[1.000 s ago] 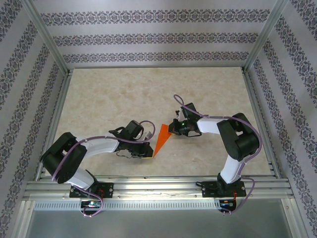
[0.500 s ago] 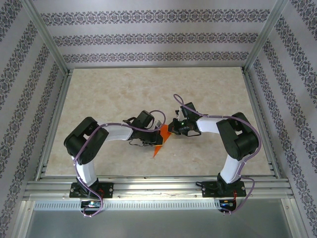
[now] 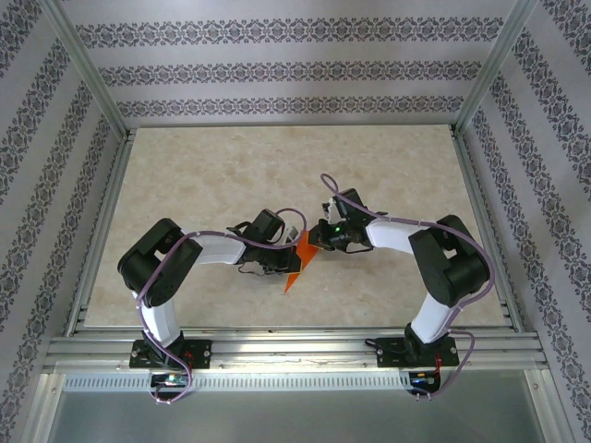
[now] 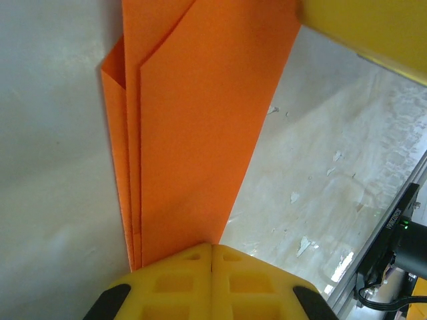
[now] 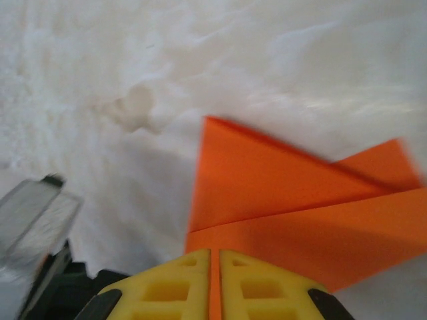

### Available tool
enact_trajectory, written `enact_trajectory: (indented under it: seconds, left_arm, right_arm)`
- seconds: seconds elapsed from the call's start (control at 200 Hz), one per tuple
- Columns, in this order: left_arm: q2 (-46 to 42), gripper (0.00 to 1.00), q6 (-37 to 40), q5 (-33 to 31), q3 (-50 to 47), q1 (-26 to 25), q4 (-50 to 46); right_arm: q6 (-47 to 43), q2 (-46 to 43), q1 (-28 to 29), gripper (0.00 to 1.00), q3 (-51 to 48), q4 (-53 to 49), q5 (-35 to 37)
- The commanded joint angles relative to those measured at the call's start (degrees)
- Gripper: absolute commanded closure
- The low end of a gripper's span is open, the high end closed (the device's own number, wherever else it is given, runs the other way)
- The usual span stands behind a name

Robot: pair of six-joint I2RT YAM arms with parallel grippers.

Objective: Fold a paper plane with a square sheet of paper (pick it up from the middle)
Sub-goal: Fold the wing for the fifth time at the center of the table.

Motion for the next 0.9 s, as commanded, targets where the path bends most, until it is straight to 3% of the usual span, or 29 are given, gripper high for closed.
enact_trajectory:
  seconds: [0.0,0.13,0.3,0.55,0.899]
  left_arm:
    - [1.2,1.00,0.8,-4.3,-2.5,0.5,-4.6]
    - [0.5,1.00,0.0,-4.5,-3.1,0.5,-3.8]
    - [0.0,1.00,-0.6,-4.5,-4.0,0.5,-2.8]
    - [-0.1,1.00,-0.9,-4.2,-4.7,0.5,-2.1]
    - [-0.2,1.00,-0.3,-2.8,-5.3,0.5,-2.0]
  right_arm:
    - [2.1,-0.9,3.6,0.89,-2.3,2.2,0.1]
    - [3.5,1.1,5.7,0.91,-4.7,4.6,1.7]
    - [4.6,3.0,4.3,0.93,-8.1,7.9,2.7]
    - [4.2,3.9,-1.2,0.93,-9.2,12.2,0.3]
    - [-0.2,2.3,-10.1,0.91,-3.4,6.9,4.0]
